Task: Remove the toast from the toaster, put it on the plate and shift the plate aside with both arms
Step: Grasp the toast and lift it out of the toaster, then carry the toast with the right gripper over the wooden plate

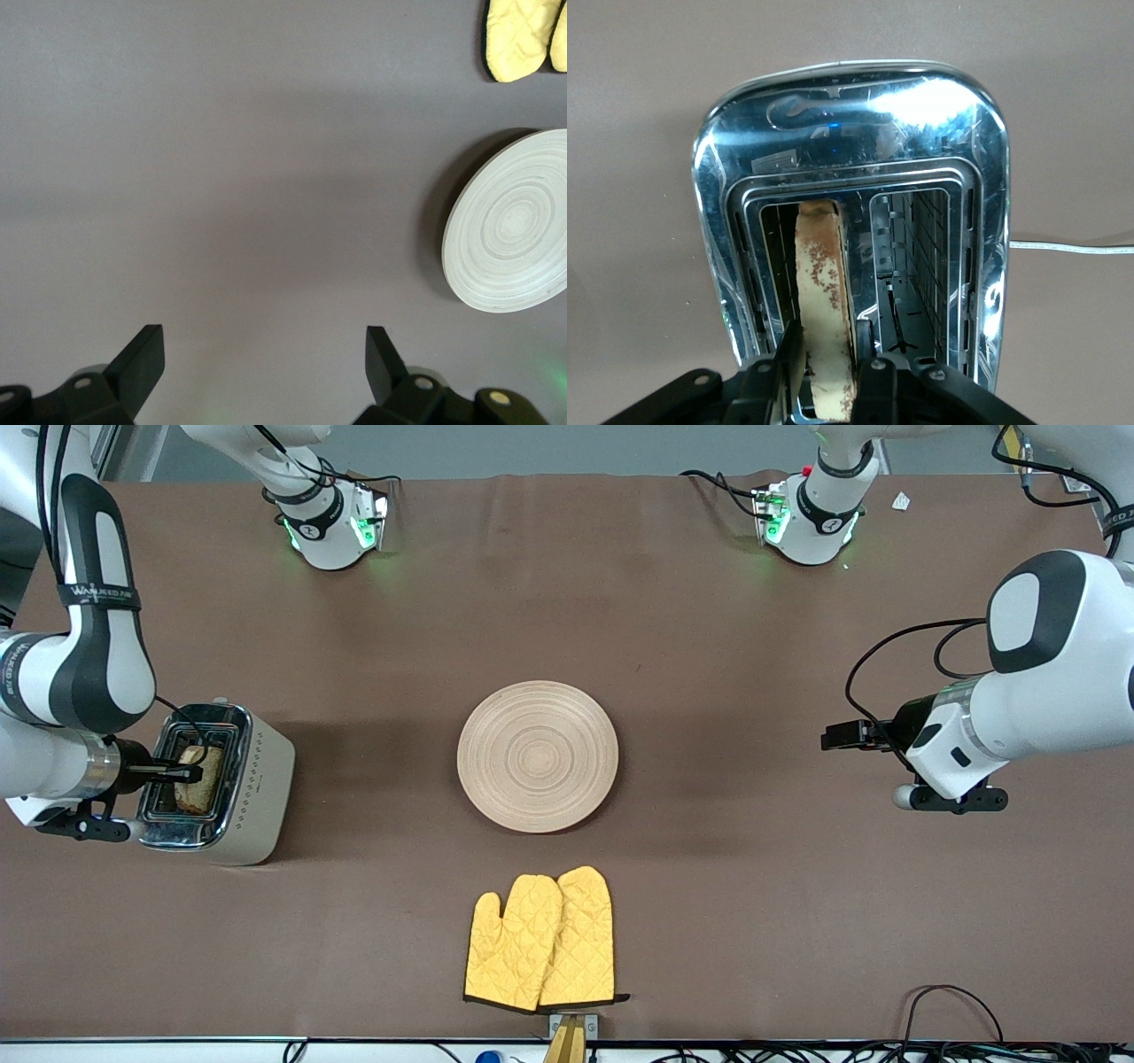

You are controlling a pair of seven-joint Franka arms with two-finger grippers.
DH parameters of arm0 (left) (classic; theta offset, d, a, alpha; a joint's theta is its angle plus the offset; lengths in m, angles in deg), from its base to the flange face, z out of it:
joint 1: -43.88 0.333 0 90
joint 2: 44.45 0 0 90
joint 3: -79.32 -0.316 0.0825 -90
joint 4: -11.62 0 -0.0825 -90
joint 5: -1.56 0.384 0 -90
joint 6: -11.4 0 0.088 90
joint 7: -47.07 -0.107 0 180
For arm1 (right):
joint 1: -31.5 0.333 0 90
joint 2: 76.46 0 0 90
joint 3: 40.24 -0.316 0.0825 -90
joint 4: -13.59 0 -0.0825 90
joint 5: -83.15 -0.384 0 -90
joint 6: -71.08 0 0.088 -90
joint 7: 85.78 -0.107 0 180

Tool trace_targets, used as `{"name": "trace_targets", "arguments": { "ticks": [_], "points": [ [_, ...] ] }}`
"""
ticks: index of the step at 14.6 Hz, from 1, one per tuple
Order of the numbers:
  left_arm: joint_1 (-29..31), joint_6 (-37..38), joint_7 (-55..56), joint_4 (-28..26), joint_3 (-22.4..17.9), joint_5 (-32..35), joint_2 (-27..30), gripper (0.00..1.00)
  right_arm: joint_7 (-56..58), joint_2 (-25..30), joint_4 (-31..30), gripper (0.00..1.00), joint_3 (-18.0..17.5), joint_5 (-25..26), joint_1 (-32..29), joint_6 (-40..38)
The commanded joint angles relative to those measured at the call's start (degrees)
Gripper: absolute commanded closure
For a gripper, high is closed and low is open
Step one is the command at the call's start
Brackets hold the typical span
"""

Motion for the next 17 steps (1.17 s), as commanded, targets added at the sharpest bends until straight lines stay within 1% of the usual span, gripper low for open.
{"name": "trace_targets", "arguments": {
  "ticks": [1,2,4,7,8,11,14,15,16,17],
  "points": [
    [0.2,-0.8,-0.1,1.6,0.0,-1.2,-1.4,0.00,1.0,-0.4,0.9,0.85,-0.7,-0.4,-0.9,-0.1],
    [0.3,-1.0,-0.1,1.6,0.0,-1.5,-1.6,0.00,1.0,-0.3,1.1,0.88,-0.7,-0.2,-0.8,-0.2],
    [0.3,-1.0,-0.2,1.5,0.0,-1.6,-1.7,0.00,0.9,0.3,2.5,0.90,-0.8,1.1,-0.1,-0.8],
    [0.3,-1.0,-0.2,1.5,0.0,-1.6,-1.8,0.00,0.9,4.3,4.3,0.90,-1.3,1.0,1.1,-4.0],
    [0.1,-1.0,-0.2,1.5,0.0,-1.6,-1.8,0.00,0.8,5.3,5.3,0.90,-1.5,1.0,2.7,-5.9],
    [0.1,-1.9,-0.2,1.5,0.0,-2.1,-2.2,0.00,-0.1,5.5,11.1,0.90,-1.6,1.0,7.9,-11.8],
    [0.2,-1.9,-0.2,1.5,0.0,-2.9,-2.2,0.00,-2.0,5.5,11.8,0.90,-1.7,0.1,12.6,-12.3],
    [0.2,-2.0,-0.2,1.5,0.0,-3.0,-2.1,0.00,-2.5,5.1,11.8,0.90,-1.7,-0.3,14.3,-11.8],
    [0.2,-1.9,-0.2,1.5,0.0,-3.0,-2.1,0.00,-2.9,5.0,11.8,0.90,-1.7,-2.9,16.4,-11.5],
    [0.2,-1.9,-0.2,1.5,0.0,-3.0,-2.1,0.00,-2.9,4.5,11.7,0.90,-1.6,-6.6,17.7,-11.1]
  ]
}}
